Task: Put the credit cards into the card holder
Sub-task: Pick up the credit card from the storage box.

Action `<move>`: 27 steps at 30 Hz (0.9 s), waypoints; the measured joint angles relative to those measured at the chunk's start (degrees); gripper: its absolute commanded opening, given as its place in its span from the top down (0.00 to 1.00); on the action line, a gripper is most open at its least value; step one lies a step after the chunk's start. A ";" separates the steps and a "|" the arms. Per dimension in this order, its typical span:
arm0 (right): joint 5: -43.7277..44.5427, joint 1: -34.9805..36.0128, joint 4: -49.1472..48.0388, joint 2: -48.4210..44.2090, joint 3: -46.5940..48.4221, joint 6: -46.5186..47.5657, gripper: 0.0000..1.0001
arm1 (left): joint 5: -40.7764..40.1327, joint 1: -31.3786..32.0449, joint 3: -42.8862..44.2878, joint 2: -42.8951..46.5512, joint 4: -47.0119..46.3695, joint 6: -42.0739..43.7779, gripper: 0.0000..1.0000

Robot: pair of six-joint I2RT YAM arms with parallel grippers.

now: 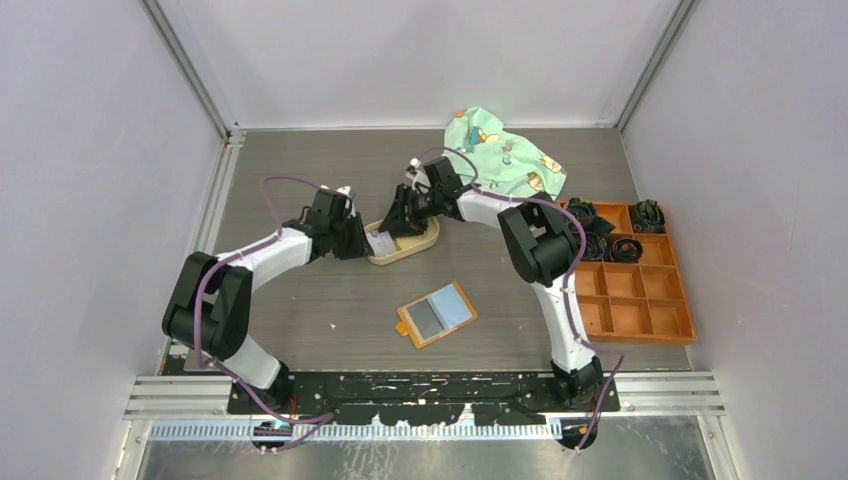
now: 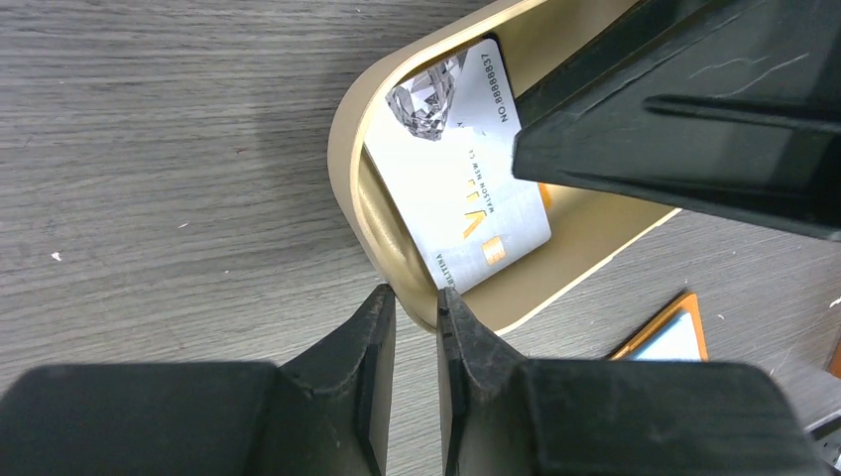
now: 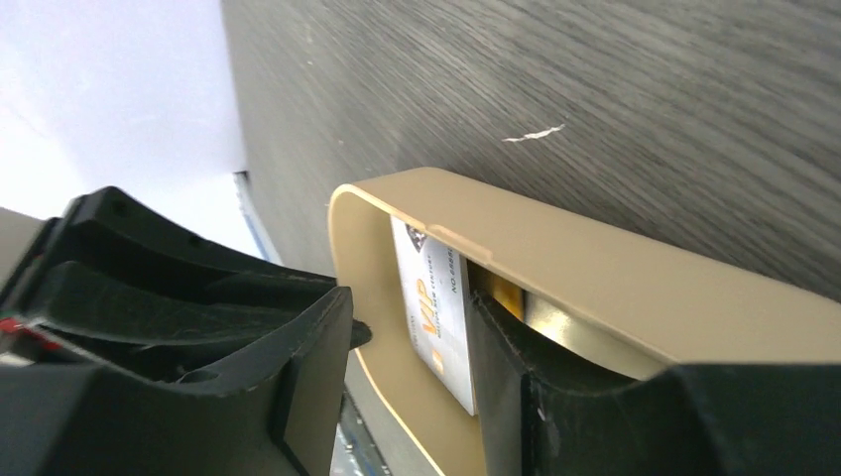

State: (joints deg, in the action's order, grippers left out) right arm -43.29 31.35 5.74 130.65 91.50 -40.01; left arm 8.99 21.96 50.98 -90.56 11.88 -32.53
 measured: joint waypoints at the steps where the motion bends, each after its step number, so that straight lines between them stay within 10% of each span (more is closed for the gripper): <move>1: -0.83 -0.22 -1.44 0.00 -0.52 -1.22 0.49 | -0.02 -0.09 0.04 0.00 0.09 0.00 0.80; 13: -7.61 -0.22 -10.62 -0.02 -2.40 -10.03 0.56 | -0.20 -0.35 0.55 -0.13 0.74 0.02 0.81; 27: 2.32 2.10 11.19 -0.02 3.69 6.34 0.60 | 1.60 -0.17 1.31 -0.98 0.66 0.09 0.80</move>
State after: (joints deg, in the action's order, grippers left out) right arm -40.97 33.45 16.93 130.63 95.20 -33.67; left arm 10.59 21.78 52.29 -91.55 12.53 -32.45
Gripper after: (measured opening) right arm 0.429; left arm 0.196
